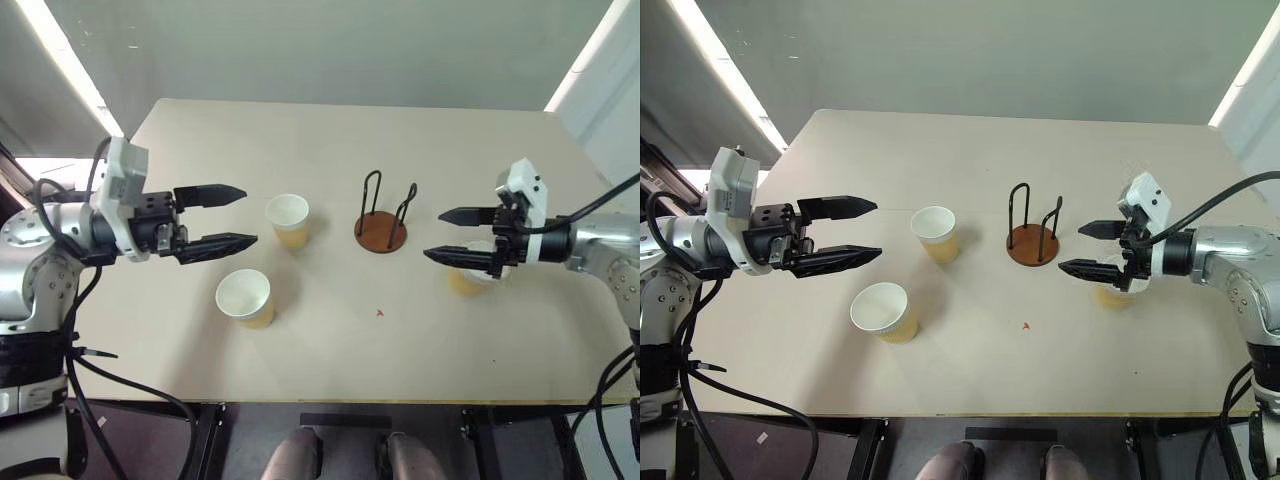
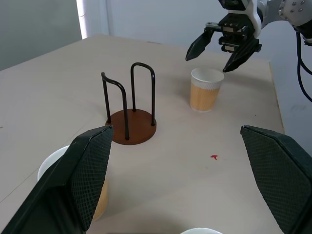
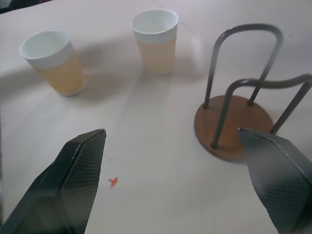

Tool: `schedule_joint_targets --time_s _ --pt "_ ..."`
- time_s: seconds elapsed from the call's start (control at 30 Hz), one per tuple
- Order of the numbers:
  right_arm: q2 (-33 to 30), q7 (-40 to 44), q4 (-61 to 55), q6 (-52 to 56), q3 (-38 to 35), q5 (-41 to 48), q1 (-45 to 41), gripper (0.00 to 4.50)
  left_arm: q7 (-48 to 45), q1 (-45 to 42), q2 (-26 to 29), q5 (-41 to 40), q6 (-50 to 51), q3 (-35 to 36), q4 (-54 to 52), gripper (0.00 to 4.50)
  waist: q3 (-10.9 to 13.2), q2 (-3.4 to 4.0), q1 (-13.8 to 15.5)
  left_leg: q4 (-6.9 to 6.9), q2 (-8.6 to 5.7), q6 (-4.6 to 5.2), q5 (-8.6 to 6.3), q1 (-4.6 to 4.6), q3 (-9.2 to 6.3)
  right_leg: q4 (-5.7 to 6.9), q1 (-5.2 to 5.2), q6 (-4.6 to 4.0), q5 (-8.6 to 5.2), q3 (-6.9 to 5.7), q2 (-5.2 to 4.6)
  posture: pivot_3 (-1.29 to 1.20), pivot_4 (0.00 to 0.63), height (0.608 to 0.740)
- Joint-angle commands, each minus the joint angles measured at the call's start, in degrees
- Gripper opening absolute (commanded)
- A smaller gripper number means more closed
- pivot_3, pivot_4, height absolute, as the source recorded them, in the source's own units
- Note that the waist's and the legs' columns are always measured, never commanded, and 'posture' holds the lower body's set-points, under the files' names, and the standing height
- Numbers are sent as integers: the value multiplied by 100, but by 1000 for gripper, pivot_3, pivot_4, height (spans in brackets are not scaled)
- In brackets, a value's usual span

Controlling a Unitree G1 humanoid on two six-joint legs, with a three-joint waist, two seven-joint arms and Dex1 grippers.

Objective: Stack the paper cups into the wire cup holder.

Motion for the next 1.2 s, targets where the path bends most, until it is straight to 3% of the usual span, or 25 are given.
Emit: schedule_joint_targets --time_s 0.03,0.47,0.83,1.2 --pt "-57 117 -93 -74 -66 50 -75 4454 46 -95 48 -96 3 139 -110 4500 0 0 0 0 0 0 0 0 0 0 0 0 0 0 0 0 150 740" --pt "-157 73 -127 217 37 -11 -60 4454 116 -58 67 -284 235 148 -275 4500 0 0 -4 0 0 0 0 0 1 0 0 0 0 0 0 0 150 740" --pt "618 -430 499 123 623 -487 -666 4454 14 -307 72 -443 315 117 -121 4500 0 0 -14 2 1 0 0 2 1 1 0 0 0 0 1 0 150 740" --pt "1191 -471 2058 -526 1202 -1453 -1261 4454 -34 -182 156 -340 184 208 -113 4500 0 0 -19 2 1 0 0 0 0 3 -4 0 0 0 2 0 150 740"
